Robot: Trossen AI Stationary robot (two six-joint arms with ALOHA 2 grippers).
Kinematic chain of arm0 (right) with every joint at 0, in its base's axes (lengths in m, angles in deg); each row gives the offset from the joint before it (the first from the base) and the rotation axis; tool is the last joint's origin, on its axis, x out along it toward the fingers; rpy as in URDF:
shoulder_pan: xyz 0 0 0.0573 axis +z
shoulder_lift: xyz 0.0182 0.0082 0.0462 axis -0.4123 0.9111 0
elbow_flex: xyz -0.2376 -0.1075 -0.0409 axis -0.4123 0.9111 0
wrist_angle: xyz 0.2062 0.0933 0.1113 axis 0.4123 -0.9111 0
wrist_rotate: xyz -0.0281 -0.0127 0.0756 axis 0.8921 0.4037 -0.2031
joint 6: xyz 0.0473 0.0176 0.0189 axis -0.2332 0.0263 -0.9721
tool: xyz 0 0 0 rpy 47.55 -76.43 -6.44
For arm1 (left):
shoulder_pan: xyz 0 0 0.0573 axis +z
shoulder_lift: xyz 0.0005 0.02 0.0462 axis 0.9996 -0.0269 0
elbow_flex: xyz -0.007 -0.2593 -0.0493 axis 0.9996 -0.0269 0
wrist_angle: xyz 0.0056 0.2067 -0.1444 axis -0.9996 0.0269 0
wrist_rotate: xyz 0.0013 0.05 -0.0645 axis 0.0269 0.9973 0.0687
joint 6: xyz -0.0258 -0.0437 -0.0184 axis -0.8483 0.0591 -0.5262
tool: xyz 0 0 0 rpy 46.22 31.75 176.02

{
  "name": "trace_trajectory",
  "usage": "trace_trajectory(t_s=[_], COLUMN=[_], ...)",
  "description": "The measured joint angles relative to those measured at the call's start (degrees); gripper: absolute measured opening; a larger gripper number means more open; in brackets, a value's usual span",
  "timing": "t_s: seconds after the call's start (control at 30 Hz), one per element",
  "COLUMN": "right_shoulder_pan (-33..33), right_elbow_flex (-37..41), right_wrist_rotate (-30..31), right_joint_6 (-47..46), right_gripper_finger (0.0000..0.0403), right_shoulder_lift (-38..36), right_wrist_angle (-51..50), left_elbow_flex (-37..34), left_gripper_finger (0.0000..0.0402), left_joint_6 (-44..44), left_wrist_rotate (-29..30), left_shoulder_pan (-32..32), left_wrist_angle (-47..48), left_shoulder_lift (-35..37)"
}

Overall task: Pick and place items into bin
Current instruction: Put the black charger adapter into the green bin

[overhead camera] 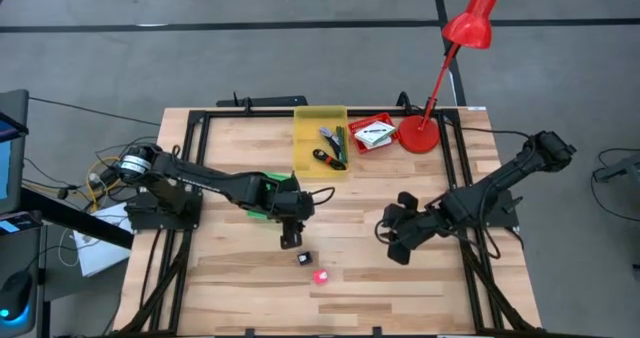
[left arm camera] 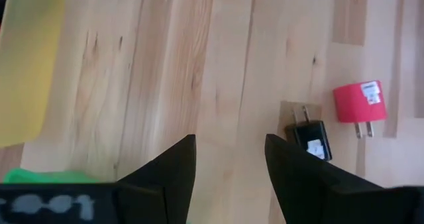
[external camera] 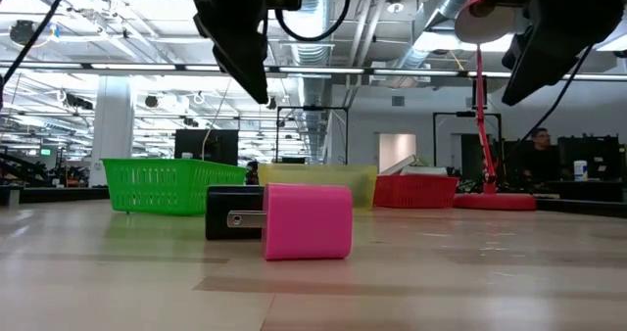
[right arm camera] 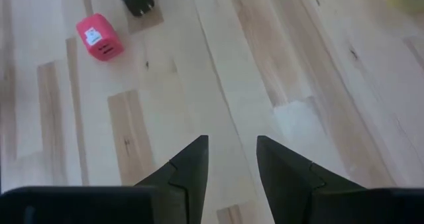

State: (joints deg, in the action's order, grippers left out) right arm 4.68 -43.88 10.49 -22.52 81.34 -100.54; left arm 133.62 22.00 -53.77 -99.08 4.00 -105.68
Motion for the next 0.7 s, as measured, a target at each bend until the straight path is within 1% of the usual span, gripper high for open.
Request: trace_trajectory(t_s=[0.2, 0.37, 0.47, 0.63, 0.7], right_shoulder_pan=[-0.8, -1.9, -2.2, -2.3, -2.2], right_elbow_flex=[0.0, 0.0, 0.0, 0.0, 0.0], right_wrist_rotate=[0.1, 0.6, 0.7, 0.7, 0.7], right_joint_6=[0.0, 0.1, 0.1, 1.0, 1.0], right_gripper_finger=[0.0123, 0.0123, 0.0123, 0.0123, 0.0123], right_shoulder_lift=[0.0, 0.0, 0.0, 0.0, 0.0], right_wrist_angle=[-1.0, -1.1, -1.2, -1.1, -1.1], left_elbow_flex=[-0.5, -0.3, -0.3, -0.4, -0.2], left_gripper_finger=[0.0169, 0.0169, 0.0169, 0.0169, 0.0169], left_joint_6=[0.0, 0.0, -0.1, -0.9, -1.3], left_wrist_rotate=[-0.8, -6.2, -8.0, -8.7, -8.8], left_shoulder_pan=[1.0, 0.8, 0.0, -1.7, -2.5], left_wrist_angle=[-0.5, -1.7, -1.8, -0.7, -2.4], left_shoulder_lift=[-1.4, -5.0, -7.3, -10.0, -10.7])
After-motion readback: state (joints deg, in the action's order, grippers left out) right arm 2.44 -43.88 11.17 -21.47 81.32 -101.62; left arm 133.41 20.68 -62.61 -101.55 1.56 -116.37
